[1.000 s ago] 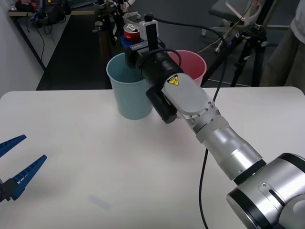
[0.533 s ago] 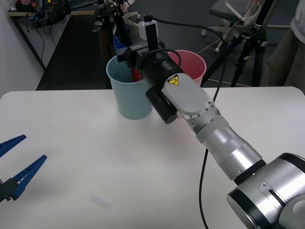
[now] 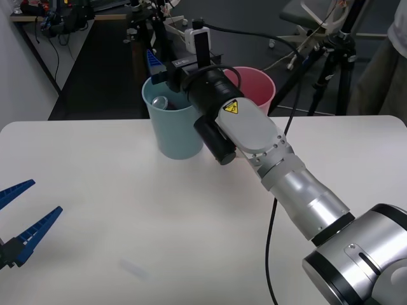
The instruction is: Grasp the object on the table and drop it into the matching bin: aluminum can to the light blue bin, PET bottle to the pink bin.
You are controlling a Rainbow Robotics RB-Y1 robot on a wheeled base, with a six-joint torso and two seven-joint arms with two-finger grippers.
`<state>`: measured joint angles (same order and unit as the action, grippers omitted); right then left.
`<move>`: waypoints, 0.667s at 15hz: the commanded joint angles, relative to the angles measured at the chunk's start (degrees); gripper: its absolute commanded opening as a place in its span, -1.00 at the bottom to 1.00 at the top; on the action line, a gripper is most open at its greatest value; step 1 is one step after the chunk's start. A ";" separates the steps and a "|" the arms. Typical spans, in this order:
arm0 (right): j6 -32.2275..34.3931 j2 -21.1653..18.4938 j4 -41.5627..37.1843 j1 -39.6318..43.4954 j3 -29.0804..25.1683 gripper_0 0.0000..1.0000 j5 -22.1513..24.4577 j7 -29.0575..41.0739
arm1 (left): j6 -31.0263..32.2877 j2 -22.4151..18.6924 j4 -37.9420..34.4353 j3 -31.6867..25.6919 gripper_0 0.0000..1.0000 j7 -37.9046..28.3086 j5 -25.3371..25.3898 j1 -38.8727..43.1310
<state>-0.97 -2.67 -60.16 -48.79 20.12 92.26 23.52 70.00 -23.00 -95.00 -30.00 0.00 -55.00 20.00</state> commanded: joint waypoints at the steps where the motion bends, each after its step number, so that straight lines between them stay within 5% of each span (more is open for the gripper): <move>1: 0.88 -0.05 -1.18 0.54 -0.17 1.00 -0.59 -0.23 | 0.00 0.00 0.00 0.00 1.00 0.00 0.00 0.00; 10: 11.34 -4.62 -20.96 14.87 -2.45 1.00 -1.03 -1.64 | 0.00 0.00 0.00 0.00 1.00 0.00 0.00 0.00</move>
<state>8.08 -6.25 -77.34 -37.06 18.07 91.43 22.11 70.00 -23.00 -95.00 -30.00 0.00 -55.00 20.00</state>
